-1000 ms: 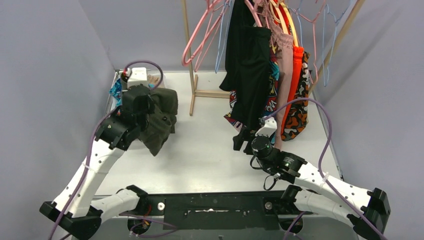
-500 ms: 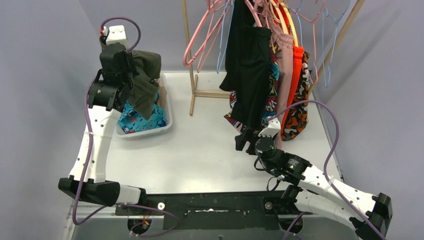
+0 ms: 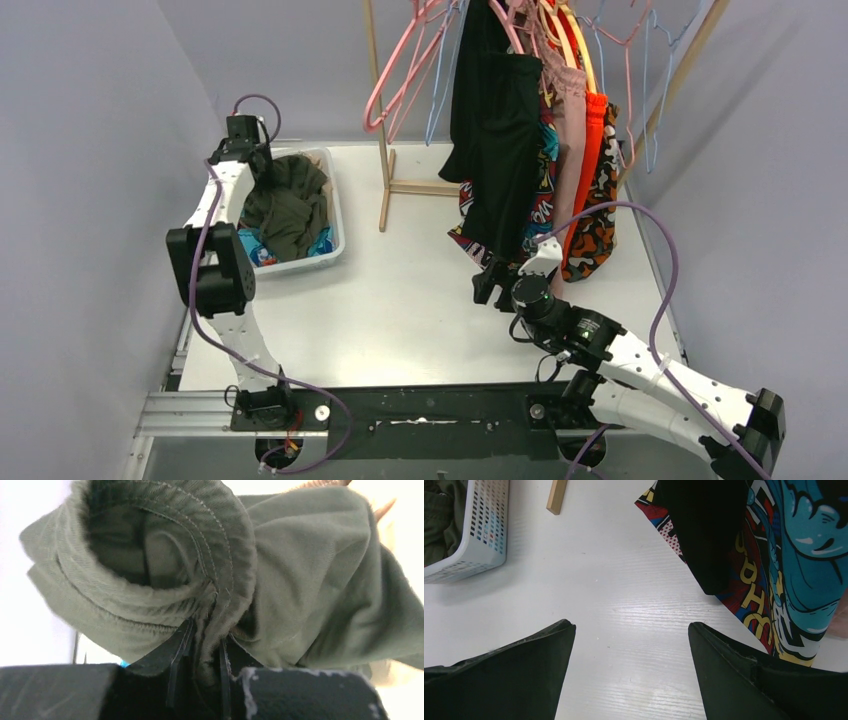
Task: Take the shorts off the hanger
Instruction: Place the shorts in the basket.
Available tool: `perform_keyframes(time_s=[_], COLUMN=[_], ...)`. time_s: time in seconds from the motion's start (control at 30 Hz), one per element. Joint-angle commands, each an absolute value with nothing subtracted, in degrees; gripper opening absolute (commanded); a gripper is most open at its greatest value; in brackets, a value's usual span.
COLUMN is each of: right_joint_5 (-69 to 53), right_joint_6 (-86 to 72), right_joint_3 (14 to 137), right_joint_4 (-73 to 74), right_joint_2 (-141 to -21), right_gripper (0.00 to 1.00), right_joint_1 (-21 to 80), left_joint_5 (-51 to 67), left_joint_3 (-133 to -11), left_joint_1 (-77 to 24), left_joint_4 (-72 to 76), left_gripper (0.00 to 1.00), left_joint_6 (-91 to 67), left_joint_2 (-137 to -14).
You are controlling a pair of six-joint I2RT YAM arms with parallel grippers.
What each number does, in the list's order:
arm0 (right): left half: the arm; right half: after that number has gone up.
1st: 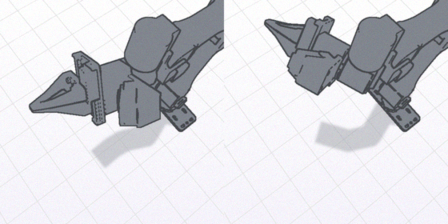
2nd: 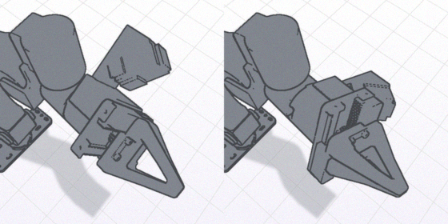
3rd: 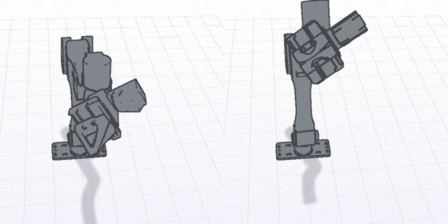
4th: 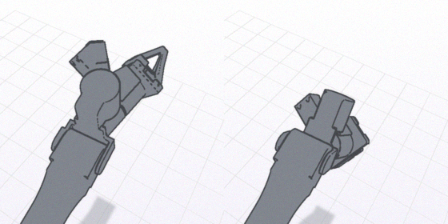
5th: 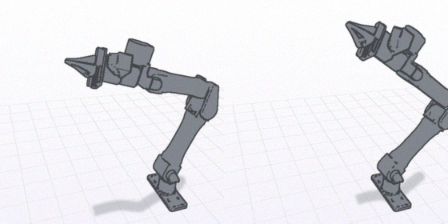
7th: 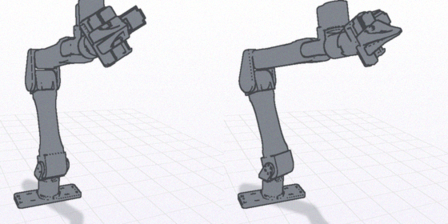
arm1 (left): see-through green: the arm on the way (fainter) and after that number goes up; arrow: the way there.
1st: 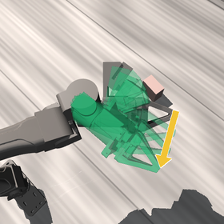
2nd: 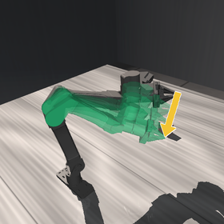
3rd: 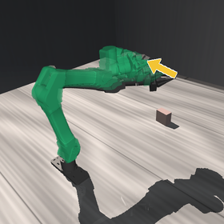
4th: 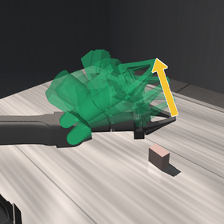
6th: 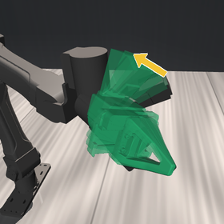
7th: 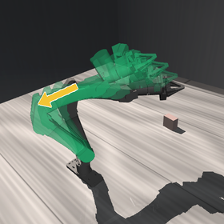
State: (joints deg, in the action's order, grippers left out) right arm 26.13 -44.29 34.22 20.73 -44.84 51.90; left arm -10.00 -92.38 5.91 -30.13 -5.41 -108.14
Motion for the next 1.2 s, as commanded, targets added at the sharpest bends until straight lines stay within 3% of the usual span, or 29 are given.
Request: perform_keyframes(time_s=[0.0,0.17,0.37,0.57,1.0,1.1,1.17], right_joint_5=[27.11,27.25,26.47,26.63,25.10,25.16,25.31], right_joint_6=[-43.68,-43.64,-43.25,-43.57,-44.38,-44.24,-43.71], right_joint_3=[35.00,35.19,35.64,36.29,36.57,36.92,37.15], right_joint_4=[19.51,19.34,19.96,21.46,21.01,21.45,21.35], right_joint_2=[-43.51,-44.03,-44.41,-43.82,-43.07,-42.91,-42.69], right_gripper=[0.86,0.86,0.86,0.86,0.86,0.86,0.86], right_joint_1=[51.32,51.33,51.31,51.21,51.35,51.42,51.41], left_joint_5=[0.43,2.72,3.47,1.45,0.25,3.38,-1.18], left_joint_3=[-107.99,-102.62,-101.69,-88.13,-84.26,-85.23,-85.16], left_joint_1=[5.21,4.58,5.17,4.10,-0.11,-1.89,-4.09], left_joint_4=[-38.84,-33.60,-41.29,-33.92,-34.77,-36.50,-36.40], left_gripper=[0.00,0.00,0.00,0.00,0.08,0.13,0.20], left_joint_6=[-0.96,-1.21,-4.39,-5.51,-1.37,-0.90,-0.49], left_joint_2=[-115.63,-117.17,-126.58,-120.90,-112.50,-111.56,-111.31])
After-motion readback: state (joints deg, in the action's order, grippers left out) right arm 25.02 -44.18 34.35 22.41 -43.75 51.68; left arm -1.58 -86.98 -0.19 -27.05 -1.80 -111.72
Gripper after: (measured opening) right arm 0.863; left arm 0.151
